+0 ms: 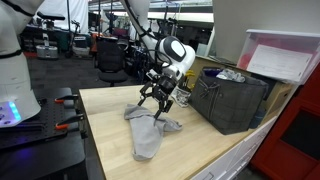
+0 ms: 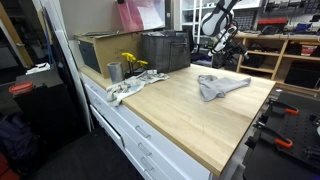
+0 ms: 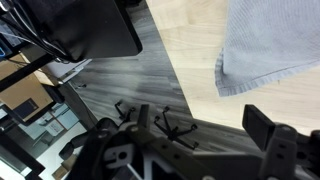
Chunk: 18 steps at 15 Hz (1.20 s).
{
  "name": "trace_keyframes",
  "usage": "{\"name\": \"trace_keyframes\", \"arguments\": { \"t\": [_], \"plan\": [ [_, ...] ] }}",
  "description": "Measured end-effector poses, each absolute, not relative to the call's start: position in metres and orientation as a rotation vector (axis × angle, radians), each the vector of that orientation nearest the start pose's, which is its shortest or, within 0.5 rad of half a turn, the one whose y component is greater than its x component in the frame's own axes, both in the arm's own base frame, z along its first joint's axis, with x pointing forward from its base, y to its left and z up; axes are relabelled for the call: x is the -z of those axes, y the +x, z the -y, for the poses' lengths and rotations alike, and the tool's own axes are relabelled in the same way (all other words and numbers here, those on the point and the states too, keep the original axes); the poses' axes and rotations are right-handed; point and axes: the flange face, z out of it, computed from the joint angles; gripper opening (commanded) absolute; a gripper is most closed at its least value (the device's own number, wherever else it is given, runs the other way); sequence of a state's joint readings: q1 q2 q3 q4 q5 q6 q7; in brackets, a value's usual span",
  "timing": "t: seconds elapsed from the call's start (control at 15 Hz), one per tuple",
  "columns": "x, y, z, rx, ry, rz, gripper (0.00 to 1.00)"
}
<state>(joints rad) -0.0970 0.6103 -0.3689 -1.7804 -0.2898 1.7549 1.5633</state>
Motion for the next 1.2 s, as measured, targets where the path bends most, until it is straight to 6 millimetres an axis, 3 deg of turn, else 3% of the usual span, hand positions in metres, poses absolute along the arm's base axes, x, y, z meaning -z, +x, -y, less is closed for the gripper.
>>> {"name": "trace_keyframes", "arguments": {
  "t": [0.27,0.6,0.87,1.2],
  "plan": [
    [-0.223,0.536,0.234,0.373,1.605,1.969,1.00],
    [-0.203,0.544,0.200,0.511,1.847,2.025,1.00],
    [-0.176,0.540,0.188,0.637,2.056,2.041,1.00],
    [-0.147,0.520,0.190,0.806,2.345,1.955,1.00]
  ]
}}
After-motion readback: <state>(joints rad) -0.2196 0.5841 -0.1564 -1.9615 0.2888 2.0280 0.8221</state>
